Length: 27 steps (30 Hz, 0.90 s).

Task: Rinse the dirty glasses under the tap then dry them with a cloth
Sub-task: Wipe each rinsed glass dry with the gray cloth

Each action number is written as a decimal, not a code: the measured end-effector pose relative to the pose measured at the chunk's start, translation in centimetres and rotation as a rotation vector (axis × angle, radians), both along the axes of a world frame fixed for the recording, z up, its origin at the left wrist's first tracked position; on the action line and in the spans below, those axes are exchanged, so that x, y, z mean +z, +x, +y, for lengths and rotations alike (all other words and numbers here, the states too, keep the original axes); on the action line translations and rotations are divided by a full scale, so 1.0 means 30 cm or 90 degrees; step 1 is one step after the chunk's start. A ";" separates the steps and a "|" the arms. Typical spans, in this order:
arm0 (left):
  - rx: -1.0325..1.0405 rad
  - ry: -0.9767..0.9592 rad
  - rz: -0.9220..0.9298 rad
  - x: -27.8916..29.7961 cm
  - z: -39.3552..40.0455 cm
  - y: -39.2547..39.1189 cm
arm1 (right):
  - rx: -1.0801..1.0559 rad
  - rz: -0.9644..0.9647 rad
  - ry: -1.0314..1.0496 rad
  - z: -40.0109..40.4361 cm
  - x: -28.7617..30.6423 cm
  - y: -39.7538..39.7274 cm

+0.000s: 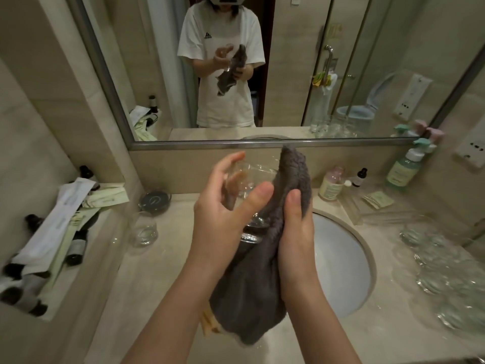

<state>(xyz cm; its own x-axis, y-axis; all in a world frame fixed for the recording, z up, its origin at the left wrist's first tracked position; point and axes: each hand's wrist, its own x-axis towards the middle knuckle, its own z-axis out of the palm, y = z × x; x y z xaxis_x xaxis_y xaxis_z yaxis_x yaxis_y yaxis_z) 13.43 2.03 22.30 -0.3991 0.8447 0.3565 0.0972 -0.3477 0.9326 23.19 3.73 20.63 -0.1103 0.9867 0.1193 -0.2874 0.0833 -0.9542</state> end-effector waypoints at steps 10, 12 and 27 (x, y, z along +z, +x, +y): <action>0.082 -0.014 0.062 -0.055 -0.017 -0.034 | -0.017 0.004 -0.082 -0.010 -0.036 -0.020; 0.149 -0.013 0.149 -0.071 -0.025 -0.016 | -0.032 -0.007 -0.067 -0.019 -0.042 -0.031; -0.043 -0.050 -0.001 -0.087 -0.027 -0.090 | -0.019 0.076 -0.116 -0.027 -0.058 -0.092</action>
